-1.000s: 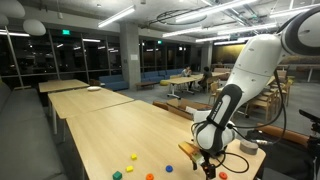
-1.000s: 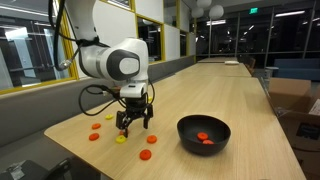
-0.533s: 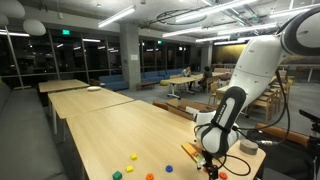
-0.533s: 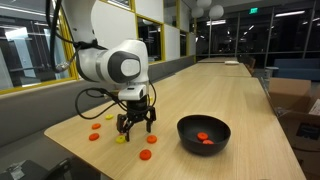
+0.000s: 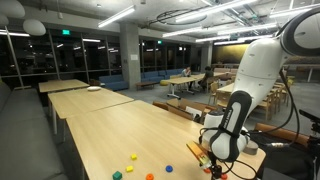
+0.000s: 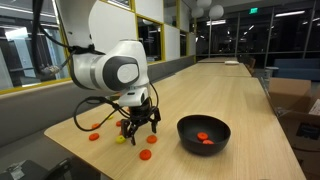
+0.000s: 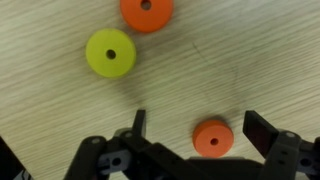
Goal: Put some of the rings in the black bowl
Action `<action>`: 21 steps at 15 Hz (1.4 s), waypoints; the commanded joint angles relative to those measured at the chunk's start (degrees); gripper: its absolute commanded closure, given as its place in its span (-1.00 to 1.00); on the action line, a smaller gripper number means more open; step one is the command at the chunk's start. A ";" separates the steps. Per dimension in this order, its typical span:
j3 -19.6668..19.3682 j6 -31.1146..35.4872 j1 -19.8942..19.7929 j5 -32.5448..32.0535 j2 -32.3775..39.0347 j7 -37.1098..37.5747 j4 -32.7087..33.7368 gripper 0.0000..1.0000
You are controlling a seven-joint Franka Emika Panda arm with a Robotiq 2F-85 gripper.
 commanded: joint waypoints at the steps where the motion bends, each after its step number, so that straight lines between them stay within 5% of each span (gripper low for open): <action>1: -2.34 3.85 2.26 0.01 0.09 -0.83 -1.57 -1.00; 12: -0.82 0.84 -1.10 0.80 -0.74 -7.34 0.02 -1.00; 21: 3.22 -4.22 -7.90 2.22 -0.56 -17.18 3.43 -1.00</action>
